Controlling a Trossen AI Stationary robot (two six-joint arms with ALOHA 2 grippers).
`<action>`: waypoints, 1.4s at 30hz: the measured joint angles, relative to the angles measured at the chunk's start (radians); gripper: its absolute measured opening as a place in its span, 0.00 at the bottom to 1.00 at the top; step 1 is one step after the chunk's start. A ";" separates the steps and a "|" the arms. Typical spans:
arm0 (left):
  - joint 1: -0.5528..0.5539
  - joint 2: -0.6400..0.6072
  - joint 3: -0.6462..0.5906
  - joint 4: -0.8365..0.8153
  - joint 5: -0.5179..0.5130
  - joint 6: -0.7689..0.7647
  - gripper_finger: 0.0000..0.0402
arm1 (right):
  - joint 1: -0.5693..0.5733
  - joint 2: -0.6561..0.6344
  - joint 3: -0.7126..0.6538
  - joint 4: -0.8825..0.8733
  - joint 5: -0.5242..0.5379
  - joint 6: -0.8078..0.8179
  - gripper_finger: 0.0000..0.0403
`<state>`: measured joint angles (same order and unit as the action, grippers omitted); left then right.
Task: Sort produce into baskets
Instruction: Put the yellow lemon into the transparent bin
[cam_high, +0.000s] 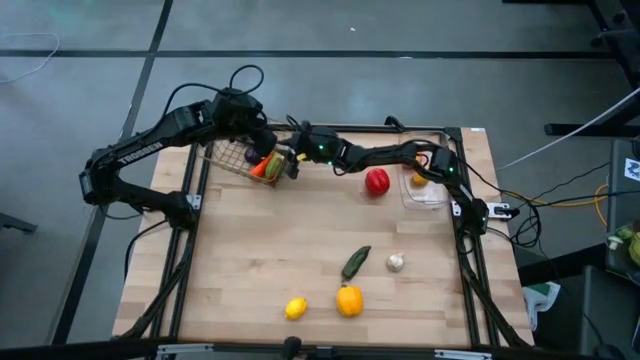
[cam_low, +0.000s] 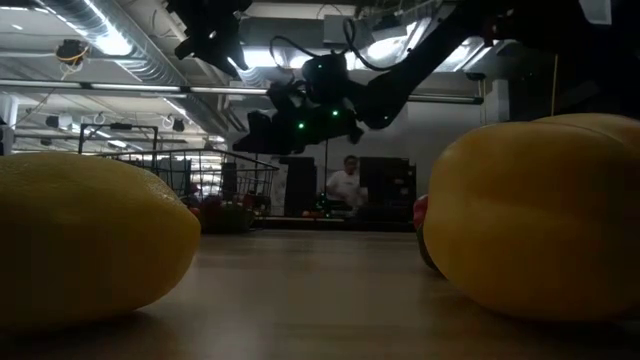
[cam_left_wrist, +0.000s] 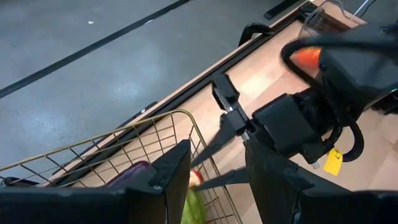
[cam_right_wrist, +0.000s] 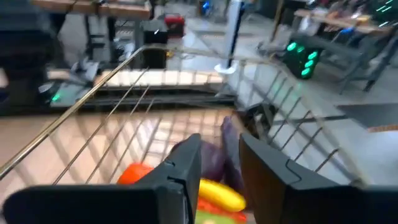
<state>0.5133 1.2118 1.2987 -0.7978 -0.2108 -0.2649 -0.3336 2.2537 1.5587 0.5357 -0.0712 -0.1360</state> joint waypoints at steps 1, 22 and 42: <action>0.000 0.000 0.000 -0.004 0.000 0.000 0.37 | 0.000 -0.010 -0.001 -0.034 -0.021 0.000 0.27; -0.125 0.000 0.000 -0.112 0.001 -0.099 0.37 | 0.000 -0.557 0.000 -0.884 0.073 -0.305 0.27; -0.669 0.112 0.000 -0.081 0.067 -0.510 0.37 | -0.001 -0.760 0.000 -1.384 0.142 -0.317 0.27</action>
<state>-0.1555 1.3238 1.2991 -0.8792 -0.1433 -0.7748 -0.3344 1.4933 1.5585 -0.8479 0.0710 -0.4528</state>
